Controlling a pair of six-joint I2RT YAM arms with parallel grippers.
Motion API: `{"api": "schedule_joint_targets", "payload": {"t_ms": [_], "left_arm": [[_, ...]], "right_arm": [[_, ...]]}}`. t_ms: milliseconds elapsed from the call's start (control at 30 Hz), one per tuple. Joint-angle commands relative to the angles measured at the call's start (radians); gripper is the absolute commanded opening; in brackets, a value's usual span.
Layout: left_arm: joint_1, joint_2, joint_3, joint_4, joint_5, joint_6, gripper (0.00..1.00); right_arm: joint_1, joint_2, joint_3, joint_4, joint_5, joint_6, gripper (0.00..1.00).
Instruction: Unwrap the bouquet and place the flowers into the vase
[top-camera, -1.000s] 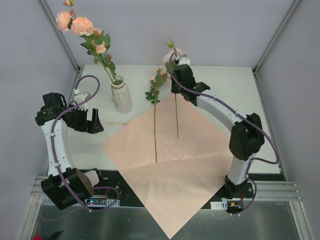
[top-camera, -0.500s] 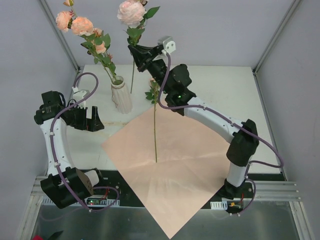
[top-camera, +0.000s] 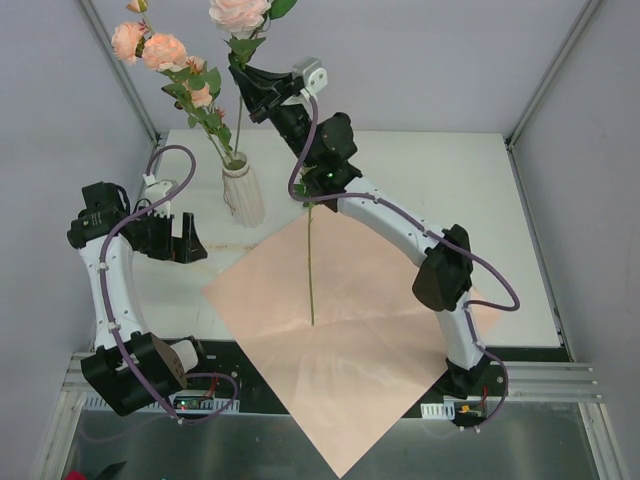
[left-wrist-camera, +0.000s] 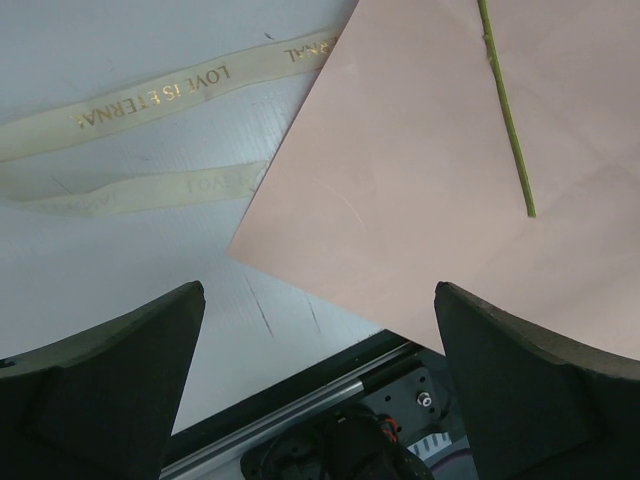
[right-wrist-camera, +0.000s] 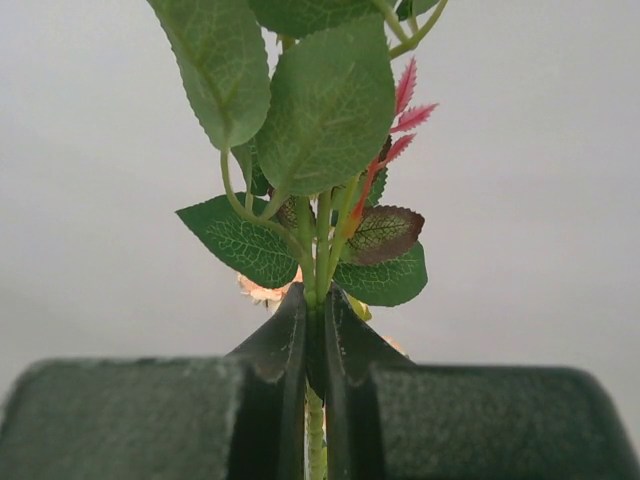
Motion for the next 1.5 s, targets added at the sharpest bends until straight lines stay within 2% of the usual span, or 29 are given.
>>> {"api": "schedule_joint_targets", "payload": {"t_ms": [0,567,633,667,700,767,800,967,1000,1100,1200,1267,1367,1400,1467], "left_arm": [[0.009,0.008,0.006,-0.022,0.02,0.032,0.99],[0.012,0.0,0.041,-0.052,0.046,0.041,0.99],[0.012,-0.001,0.042,-0.054,0.043,0.041,0.99],[0.012,-0.003,0.042,-0.054,0.046,0.046,0.99],[0.012,-0.006,0.041,-0.056,0.046,0.05,0.99],[0.014,-0.014,0.038,-0.056,0.046,0.052,0.99],[0.012,-0.014,0.036,-0.054,0.046,0.052,0.99],[0.011,-0.004,0.032,-0.056,0.048,0.044,0.99],[0.011,-0.003,0.033,-0.056,0.05,0.044,0.99],[0.012,-0.003,0.035,-0.056,0.054,0.041,0.99],[0.012,-0.003,0.03,-0.054,0.057,0.044,0.99],[0.014,-0.001,0.029,-0.049,0.057,0.041,0.99],[0.014,0.005,0.03,-0.049,0.063,0.035,0.99],[0.014,0.005,0.032,-0.049,0.065,0.035,0.99],[0.014,0.003,0.03,-0.051,0.062,0.035,0.99]], "right_arm": [[0.001,0.023,0.086,0.041,-0.021,0.004,0.01],[0.018,0.201,0.102,-0.053,0.005,0.055,0.01],[0.027,0.198,0.091,-0.094,0.003,0.039,0.09],[0.032,0.19,0.07,-0.114,0.002,0.027,0.18],[0.033,0.168,0.057,-0.131,0.0,0.027,0.36],[0.032,0.132,-0.02,-0.159,-0.001,0.029,0.43],[0.03,0.088,-0.057,-0.16,0.003,0.027,0.5],[0.001,-0.078,-0.223,-0.249,0.008,0.03,0.67],[-0.005,-0.104,-0.295,-0.252,0.04,0.048,0.73],[-0.043,-0.199,-0.409,-0.257,0.043,0.093,0.75],[-0.076,-0.262,-0.536,-0.359,0.049,0.136,0.77],[-0.088,-0.282,-0.552,-0.434,0.08,0.137,0.77],[-0.114,-0.245,-0.503,-0.647,0.126,0.139,0.77],[-0.125,-0.224,-0.468,-0.801,0.143,0.139,0.77],[-0.132,-0.138,-0.342,-0.962,0.175,0.141,0.76]]}}
